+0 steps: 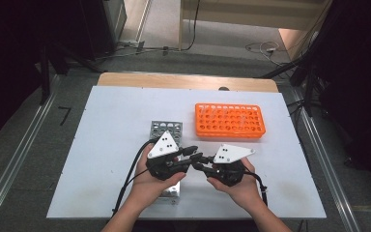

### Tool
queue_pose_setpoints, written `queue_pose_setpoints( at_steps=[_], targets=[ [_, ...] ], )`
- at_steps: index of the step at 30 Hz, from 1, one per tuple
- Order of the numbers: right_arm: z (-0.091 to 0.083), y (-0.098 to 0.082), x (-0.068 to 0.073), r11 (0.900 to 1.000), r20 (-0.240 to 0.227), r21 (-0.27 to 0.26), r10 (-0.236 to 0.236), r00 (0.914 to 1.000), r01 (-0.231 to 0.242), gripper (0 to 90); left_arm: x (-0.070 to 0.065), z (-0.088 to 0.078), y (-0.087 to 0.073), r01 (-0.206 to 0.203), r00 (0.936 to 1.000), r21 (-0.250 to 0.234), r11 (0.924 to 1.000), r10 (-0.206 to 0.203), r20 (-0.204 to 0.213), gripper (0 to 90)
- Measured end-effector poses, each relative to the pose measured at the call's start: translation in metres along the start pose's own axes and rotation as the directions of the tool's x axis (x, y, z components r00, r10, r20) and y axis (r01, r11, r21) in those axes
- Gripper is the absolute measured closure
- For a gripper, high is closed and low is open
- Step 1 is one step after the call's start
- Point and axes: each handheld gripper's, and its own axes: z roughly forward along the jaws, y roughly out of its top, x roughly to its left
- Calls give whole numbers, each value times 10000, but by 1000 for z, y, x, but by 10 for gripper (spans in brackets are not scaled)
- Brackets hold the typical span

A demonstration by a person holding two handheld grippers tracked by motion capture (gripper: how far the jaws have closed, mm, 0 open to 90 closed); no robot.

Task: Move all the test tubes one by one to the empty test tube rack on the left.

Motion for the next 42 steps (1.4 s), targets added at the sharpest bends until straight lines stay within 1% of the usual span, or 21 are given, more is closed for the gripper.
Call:
queue_pose_setpoints(
  at_steps=[5, 9, 13, 16, 18, 21, 23, 25, 29, 30, 31, 33, 34, 35, 37, 38, 39, 40, 42],
  targets=[
    [0, 0, 0, 10000, -3, -10, 5, 10000, -5, 740, -1, 1, 0, 0, 10000, 27, 10000, 0, 60, 724],
    [0, 0, -1, 10000, -22, -10, 58, 10000, -58, 740, -1, 1, 0, -25, 10000, 52, 10000, 25, -12, 742],
    [-1, -1, -1, 9999, 6, -59, 117, 9999, -117, 739, 0, 1, 1, 73, 10000, 10, 10000, -73, -22, 746],
    [-2, -1, -2, 9993, -66, -171, 334, 9994, -335, 736, -1, 2, 2, 88, 10000, -5, 10000, -88, -12, 748],
    [-3, -2, -2, 9990, -63, -188, 398, 9992, -399, 727, -1, 2, 3, 76, 10000, 25, 10000, -76, -17, 748],
    [-6, -3, -4, 9987, 38, -239, 457, 9989, -456, 640, 1, 2, 5, 124, 9999, -20, 9999, -124, -108, 749],
    [-11, -5, -6, 9976, 120, -357, 600, 9981, -596, 580, 4, 0, 5, 165, 9997, -53, 9999, -166, -168, 749],
    [-17, -8, -9, 9953, 137, -536, 816, 9966, -807, 509, 4, 0, 6, 194, 9996, -95, 9998, -196, -221, 749],
    [-32, -19, -17, 9892, 365, -834, 1242, 9916, -1208, 349, 11, -5, 9, 199, 9991, -185, 9996, -206, -369, 750],
    [-32, -19, -17, 9892, 365, -834, 1242, 9916, -1208, 349, 12, -5, 9, 236, 9989, -227, 9995, -244, -389, 750],
    [-35, -22, -19, 9870, 332, -934, 1343, 9904, -1308, 315, 15, -7, 10, 208, 9987, -243, 9995, -218, -451, 750],
    [-43, -30, -25, 9799, 545, -1185, 1676, 9843, -1603, 240, 19, -10, 12, 334, 9983, -344, 9989, -350, -468, 749],
    [-49, -36, -29, 9760, 729, -1305, 1850, 9800, -1746, 182, 21, -11, 12, 339, 9980, -367, 9988, -358, -513, 750],
    [-49, -36, -29, 9760, 729, -1305, 1850, 9800, -1746, 182, 23, -12, 13, 381, 9977, -409, 9984, -403, -544, 750],
    [-56, -41, -33, 9728, 886, -1428, 1963, 9765, -1826, 135, 27, -12, 14, 374, 9968, -379, 9986, -400, -687, 750],
    [-63, -45, -35, 9687, 1057, -1578, 2095, 9721, -1916, 80, 29, -13, 14, 406, 9966, -427, 9983, -435, -704, 750],
    [-63, -45, -35, 9687, 1057, -1578, 2095, 9721, -1916, 80, 31, -13, 15, 341, 9964, -411, 9986, -371, -756, 750],
    [-65, -46, -36, 9683, 1157, -1614, 2103, 9708, -1905, 73, 32, -13, 16, 276, 9957, -419, 9987, -311, -875, 750],
    [-72, -50, -39, 9653, 1337, -1687, 2226, 9657, -1991, 55, 37, -13, 18, 264, 9951, -427, 9987, -303, -945, 750]
  ],
)
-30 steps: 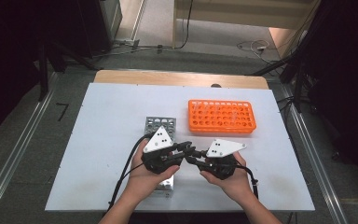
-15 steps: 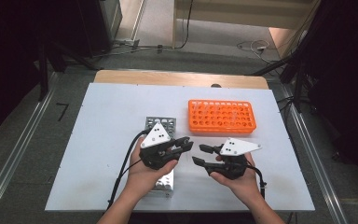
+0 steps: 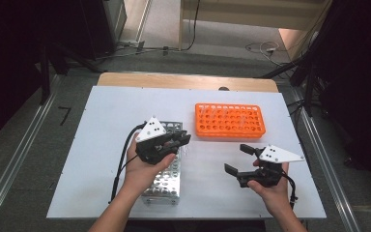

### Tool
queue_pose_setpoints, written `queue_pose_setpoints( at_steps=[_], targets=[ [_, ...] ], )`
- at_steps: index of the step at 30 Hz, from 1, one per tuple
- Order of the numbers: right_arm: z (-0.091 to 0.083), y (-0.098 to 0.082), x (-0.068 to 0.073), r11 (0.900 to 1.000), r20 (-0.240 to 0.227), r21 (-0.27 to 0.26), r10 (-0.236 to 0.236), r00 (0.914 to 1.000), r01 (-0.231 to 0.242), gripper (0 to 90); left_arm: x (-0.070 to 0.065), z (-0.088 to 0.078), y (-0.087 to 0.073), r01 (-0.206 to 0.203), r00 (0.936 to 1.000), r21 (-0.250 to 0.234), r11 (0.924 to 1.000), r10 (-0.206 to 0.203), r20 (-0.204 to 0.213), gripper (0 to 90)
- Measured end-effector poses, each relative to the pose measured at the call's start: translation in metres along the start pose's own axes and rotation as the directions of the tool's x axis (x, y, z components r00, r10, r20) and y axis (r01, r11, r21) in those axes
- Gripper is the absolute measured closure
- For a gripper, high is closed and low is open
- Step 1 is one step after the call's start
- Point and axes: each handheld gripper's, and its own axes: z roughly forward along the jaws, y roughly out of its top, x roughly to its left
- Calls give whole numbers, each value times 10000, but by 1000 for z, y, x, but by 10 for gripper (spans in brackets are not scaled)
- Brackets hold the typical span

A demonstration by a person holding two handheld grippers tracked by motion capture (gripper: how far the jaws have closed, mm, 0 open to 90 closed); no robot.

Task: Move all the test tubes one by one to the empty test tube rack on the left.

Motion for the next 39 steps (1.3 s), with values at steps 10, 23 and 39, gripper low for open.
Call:
queue_pose_setpoints(
  at_steps=[10, 23, 39],
  targets=[
    [-29, -17, -18, 9991, 403, -93, 414, 9983, -410, 0, 19, 1, 11, -18, 9986, -133, 9999, 11, -537, 750],
    [-40, -27, -33, 9976, 858, -77, 697, 9939, -693, 0, 46, 10, 18, 24, 9931, -261, 9997, -54, -1174, 750],
    [-40, -27, -33, 9974, 878, -143, 713, 9936, -703, 0, 67, 32, 18, 75, 9841, -157, 9998, -102, -1773, 750]
  ],
)
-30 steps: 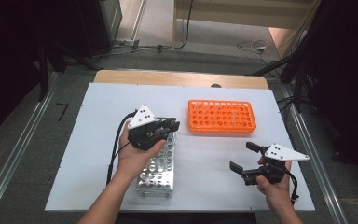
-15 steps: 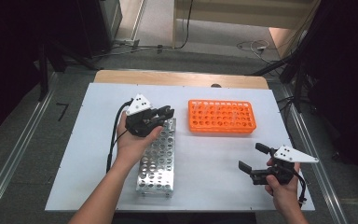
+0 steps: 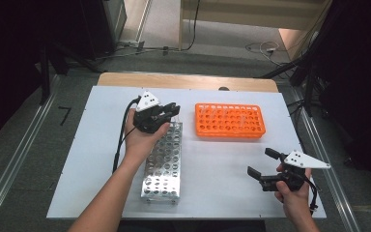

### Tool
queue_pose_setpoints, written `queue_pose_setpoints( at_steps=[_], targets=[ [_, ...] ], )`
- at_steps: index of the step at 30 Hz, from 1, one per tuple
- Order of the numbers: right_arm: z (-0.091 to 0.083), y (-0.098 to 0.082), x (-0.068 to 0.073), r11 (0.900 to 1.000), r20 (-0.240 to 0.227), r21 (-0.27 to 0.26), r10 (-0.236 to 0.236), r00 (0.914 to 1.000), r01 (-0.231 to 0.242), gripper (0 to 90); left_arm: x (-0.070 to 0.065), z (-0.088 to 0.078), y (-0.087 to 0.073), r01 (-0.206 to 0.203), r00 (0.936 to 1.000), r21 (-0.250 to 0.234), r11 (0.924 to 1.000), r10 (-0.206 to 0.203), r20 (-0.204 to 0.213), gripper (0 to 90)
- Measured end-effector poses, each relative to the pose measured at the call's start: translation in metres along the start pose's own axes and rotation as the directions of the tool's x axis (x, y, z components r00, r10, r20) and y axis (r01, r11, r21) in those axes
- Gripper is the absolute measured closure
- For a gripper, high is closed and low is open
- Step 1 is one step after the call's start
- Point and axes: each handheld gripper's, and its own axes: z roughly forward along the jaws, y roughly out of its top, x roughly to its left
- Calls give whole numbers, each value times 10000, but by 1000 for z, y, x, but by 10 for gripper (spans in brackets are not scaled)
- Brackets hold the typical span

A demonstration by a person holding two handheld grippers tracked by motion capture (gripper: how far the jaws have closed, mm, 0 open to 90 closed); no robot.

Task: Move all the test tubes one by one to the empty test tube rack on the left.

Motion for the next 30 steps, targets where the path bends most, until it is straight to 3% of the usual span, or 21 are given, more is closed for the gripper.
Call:
queue_pose_setpoints(
  at_steps=[30],
  targets=[
    [0, 0, 0, 10000, 22, -24, -30, 10000, 30, 0, -4, 22, -17, -217, 9991, 1278, 9916, 263, -339, 749]
  ],
)
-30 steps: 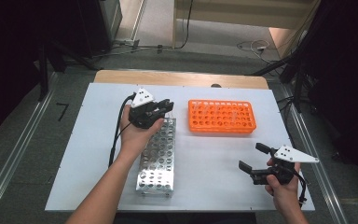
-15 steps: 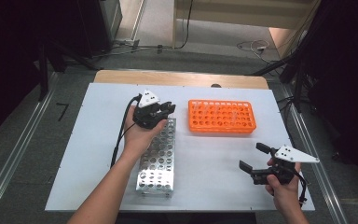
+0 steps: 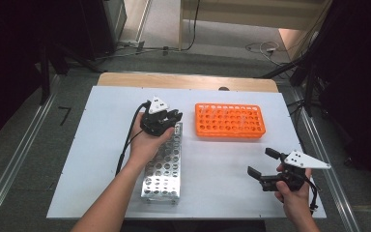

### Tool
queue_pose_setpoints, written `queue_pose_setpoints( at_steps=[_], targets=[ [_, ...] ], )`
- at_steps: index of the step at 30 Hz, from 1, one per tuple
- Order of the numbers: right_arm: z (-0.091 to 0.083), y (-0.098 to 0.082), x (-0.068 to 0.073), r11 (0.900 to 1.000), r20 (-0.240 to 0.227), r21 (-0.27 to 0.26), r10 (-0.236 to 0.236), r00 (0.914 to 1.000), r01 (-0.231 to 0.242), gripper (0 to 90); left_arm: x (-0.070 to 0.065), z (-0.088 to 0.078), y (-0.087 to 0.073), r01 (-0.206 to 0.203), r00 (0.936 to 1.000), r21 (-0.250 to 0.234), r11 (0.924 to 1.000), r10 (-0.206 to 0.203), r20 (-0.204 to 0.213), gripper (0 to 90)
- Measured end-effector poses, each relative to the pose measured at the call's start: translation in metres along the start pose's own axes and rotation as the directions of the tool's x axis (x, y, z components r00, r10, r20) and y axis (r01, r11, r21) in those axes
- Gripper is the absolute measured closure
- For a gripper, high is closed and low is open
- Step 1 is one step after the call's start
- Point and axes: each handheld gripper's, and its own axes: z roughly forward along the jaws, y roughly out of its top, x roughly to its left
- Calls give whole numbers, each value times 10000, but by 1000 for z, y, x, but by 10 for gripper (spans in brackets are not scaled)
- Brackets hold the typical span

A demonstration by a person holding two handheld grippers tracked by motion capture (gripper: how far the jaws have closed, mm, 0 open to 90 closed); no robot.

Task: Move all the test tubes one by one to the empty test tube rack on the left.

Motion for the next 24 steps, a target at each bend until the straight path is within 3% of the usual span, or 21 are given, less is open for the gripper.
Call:
queue_pose_setpoints(
  at_steps=[19, 24],
  targets=[
    [1, 0, 1, 10000, -19, 88, -8, 10000, 8, 0, -1, 8, -5, 38, 10000, 1133, 9936, -46, 70, 737],
    [2, 0, 1, 9999, -44, 120, -38, 10000, 39, 0, -1, 5, -7, 197, 9997, 885, 9959, -211, 151, 652]
  ],
)
